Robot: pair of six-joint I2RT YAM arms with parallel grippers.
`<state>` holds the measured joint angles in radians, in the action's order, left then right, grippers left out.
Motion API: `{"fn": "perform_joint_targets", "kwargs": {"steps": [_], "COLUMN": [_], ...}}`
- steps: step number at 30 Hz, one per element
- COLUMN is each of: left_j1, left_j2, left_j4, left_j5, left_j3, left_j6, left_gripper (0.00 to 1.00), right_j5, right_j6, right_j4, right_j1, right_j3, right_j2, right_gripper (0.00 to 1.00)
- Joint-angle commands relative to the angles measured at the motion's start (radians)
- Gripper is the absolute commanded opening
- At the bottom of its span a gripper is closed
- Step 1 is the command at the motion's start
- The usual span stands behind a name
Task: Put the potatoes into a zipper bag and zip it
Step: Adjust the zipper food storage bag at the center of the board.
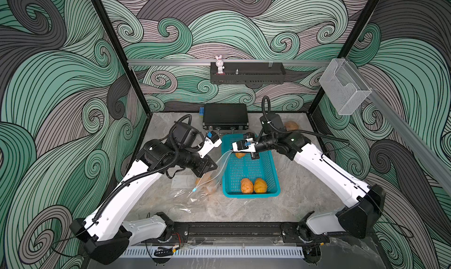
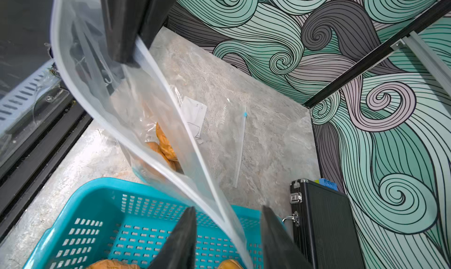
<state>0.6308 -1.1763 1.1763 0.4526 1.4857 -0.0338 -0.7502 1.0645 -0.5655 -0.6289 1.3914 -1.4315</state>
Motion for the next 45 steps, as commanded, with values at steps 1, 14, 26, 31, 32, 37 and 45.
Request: {"fn": "perform_joint_targets", "kwargs": {"steps": [1, 14, 26, 31, 32, 37, 45], "left_j1": [0.004, 0.003, 0.004, 0.007, 0.008, 0.009, 0.009], "left_j2": [-0.011, 0.273, 0.43, 0.396, 0.393, 0.368, 0.348], "left_j4": [0.028, -0.062, -0.199, -0.233, -0.238, -0.258, -0.252], "left_j5": [-0.012, -0.435, -0.127, -0.093, -0.097, -0.253, -0.276], "left_j3": [0.019, 0.022, -0.318, -0.348, -0.353, -0.359, -0.336], "left_j6": [-0.001, 0.127, 0.108, 0.108, 0.107, 0.116, 0.115], "left_gripper": [0.02, 0.83, 0.81, 0.77, 0.75, 0.46, 0.17], "right_j5": [-0.034, 0.051, 0.099, 0.104, 0.104, 0.113, 0.114], "right_j6": [-0.043, -0.457, -0.585, -0.583, -0.582, -0.578, -0.566], "right_j4": [0.019, 0.133, 0.137, 0.132, 0.131, 0.128, 0.115], "right_j1": [0.003, 0.116, 0.135, 0.135, 0.136, 0.136, 0.136], "right_j3": [0.017, 0.133, 0.17, 0.166, 0.164, 0.155, 0.145], "right_j2": [-0.01, -0.168, -0.214, -0.209, -0.208, -0.2, -0.191], "right_gripper": [0.0, 0.0, 0.0, 0.0, 0.0, 0.0, 0.0]}}
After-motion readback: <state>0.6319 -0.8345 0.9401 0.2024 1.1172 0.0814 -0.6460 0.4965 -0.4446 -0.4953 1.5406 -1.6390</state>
